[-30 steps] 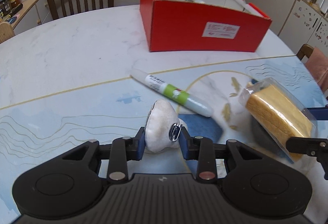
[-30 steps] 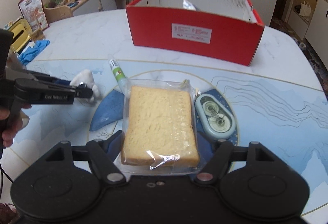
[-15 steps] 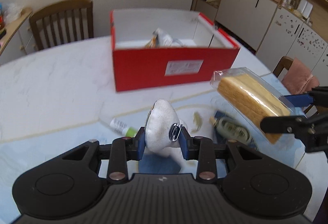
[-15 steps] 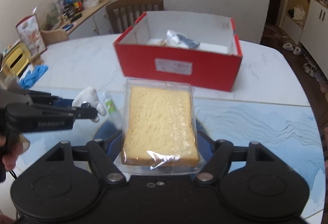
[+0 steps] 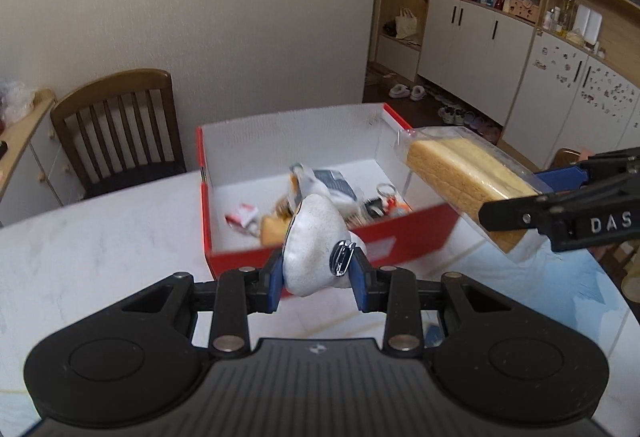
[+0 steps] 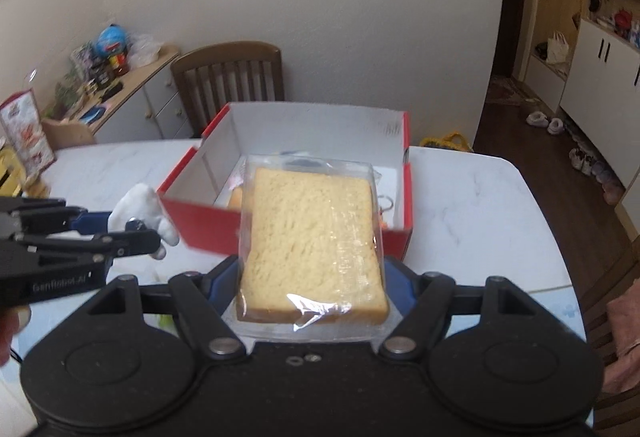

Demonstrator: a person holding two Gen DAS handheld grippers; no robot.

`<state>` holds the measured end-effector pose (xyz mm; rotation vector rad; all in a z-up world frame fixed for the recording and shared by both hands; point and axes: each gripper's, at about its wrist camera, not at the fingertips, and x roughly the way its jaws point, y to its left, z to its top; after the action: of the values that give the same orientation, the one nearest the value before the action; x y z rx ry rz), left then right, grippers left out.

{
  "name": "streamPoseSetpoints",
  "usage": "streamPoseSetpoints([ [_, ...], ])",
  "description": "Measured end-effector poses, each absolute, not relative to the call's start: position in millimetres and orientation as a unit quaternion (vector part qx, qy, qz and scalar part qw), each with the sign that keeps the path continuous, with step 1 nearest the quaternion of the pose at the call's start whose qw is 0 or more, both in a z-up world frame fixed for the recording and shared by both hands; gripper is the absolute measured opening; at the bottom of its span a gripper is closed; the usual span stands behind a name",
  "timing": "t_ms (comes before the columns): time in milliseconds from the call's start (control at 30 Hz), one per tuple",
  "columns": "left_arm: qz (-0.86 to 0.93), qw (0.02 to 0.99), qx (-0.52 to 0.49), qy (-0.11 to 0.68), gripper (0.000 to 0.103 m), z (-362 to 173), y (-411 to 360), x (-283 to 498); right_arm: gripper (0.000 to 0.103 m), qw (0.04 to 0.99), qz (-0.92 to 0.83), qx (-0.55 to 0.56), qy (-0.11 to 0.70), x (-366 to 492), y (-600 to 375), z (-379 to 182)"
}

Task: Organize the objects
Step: 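Carry the white toy and bread bag over the red box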

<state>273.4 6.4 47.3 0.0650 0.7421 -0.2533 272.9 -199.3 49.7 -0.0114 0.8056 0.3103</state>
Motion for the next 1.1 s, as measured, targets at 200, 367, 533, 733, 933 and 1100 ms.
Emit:
streamPoseSetpoints([
  [200, -0.109, 0.921, 0.052, 0.371, 0.032, 46.7, -0.1, 314.3, 0.075, 0.910, 0.133, -0.028, 0.391, 315.6, -193.1, 42.5],
  [367, -0.085, 0.916, 0.065, 0.387, 0.032, 37.4, -1.8, 347.3, 0.075, 0.909, 0.113, -0.051, 0.397, 348.8, -184.4, 31.5],
  [533, -0.065, 0.907, 0.069, 0.411, 0.032, 22.0, -1.3, 377.7, 0.075, 0.906, 0.100, -0.070, 0.406, 378.7, -173.7, 16.2],
  [733, -0.057, 0.894, 0.069, 0.438, 0.032, 2.0, -1.1, 403.4, 0.075, 0.898, 0.093, -0.079, 0.423, 403.4, -163.9, -4.4],
  [933, -0.057, 0.879, 0.100, 0.462, 0.032, -15.1, -10.0, 419.0, 0.075, 0.891, 0.098, -0.114, 0.428, 411.9, -147.6, -20.2],
  [1100, -0.057, 0.868, 0.113, 0.480, 0.033, -25.7, -13.0, 429.1, 0.075, 0.884, 0.111, -0.148, 0.429, 409.9, -134.1, -28.8],
])
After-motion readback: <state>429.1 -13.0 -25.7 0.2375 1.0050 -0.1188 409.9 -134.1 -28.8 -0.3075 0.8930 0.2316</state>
